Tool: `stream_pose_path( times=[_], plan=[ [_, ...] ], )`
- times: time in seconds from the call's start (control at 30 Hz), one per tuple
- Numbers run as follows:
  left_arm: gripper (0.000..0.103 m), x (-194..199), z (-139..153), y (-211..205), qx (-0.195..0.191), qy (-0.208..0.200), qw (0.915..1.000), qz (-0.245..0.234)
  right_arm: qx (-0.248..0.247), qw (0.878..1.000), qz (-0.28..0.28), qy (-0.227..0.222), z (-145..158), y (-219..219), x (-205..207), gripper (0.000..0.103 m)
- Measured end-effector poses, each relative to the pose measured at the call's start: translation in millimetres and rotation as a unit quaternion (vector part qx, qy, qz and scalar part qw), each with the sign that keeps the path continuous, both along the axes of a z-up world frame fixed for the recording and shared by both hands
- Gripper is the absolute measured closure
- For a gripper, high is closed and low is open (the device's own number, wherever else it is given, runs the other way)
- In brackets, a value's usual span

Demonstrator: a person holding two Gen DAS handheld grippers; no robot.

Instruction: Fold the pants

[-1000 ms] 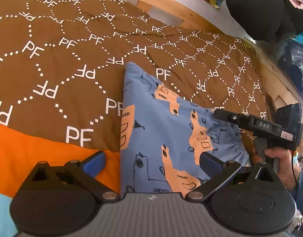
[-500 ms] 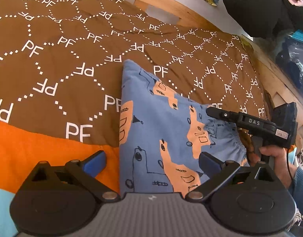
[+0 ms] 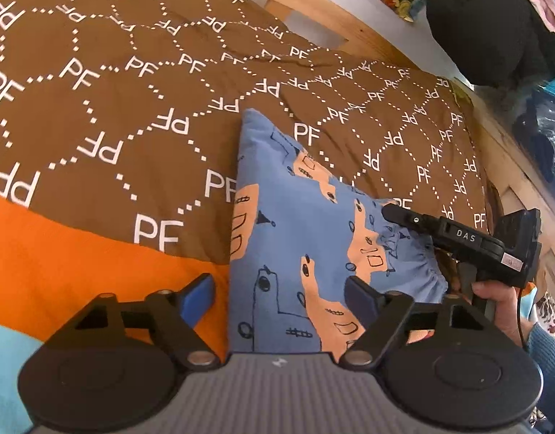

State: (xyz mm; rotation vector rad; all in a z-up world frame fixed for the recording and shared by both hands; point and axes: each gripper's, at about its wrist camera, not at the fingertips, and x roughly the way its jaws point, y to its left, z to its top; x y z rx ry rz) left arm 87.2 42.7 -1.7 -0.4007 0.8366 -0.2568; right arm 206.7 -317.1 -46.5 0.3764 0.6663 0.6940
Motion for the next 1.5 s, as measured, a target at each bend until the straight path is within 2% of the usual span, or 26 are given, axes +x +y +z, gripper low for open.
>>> stream_pose_path(
  times=[0.13,0.23,0.3,0.53,0.67,0.77,0.9,1.1,1.5],
  plan=[
    [0.042,-0.3,-1.3,-1.7,0.010,0.007,0.9999,0.001,0.018,1.000,-0.006,0.012,-2.1,-5.1,3.3,0.062],
    [0.048,-1.7,-2.4,-2.6,0.008,0.012,0.9999,-0.001,0.014,1.000,-0.019,0.017,-3.4,-5.3,4.0,0.073],
    [0.053,-2.8,-2.7,-3.4,0.009,0.014,0.9999,0.000,0.003,1.000,-0.026,0.014,-3.2,-3.0,3.0,0.081],
    [0.073,-5.7,1.8,-7.1,0.009,0.018,0.9996,0.022,-0.049,0.998,-0.042,-0.024,2.0,9.5,-9.4,0.090],
    [0.083,-7.5,8.4,-11.2,0.018,0.014,0.9992,0.034,-0.102,0.992,-0.055,-0.055,13.4,25.2,-22.5,0.094],
    [0.085,-7.7,12.5,-13.2,0.023,0.013,0.9991,0.034,-0.130,0.987,-0.058,-0.078,23.7,32.9,-34.1,0.095],
    [0.086,-8.2,16.1,-15.7,0.027,0.008,0.9991,0.032,-0.140,0.984,-0.060,-0.090,35.0,32.9,-46.1,0.096],
    [0.086,-9.4,16.6,-14.4,0.024,0.006,0.9992,0.030,-0.158,0.979,-0.067,-0.113,52.5,30.9,-63.2,0.103],
    [0.086,-9.2,15.1,-12.2,0.018,0.011,0.9993,0.031,-0.159,0.981,-0.057,-0.093,43.5,29.7,-47.7,0.101]
  ],
)
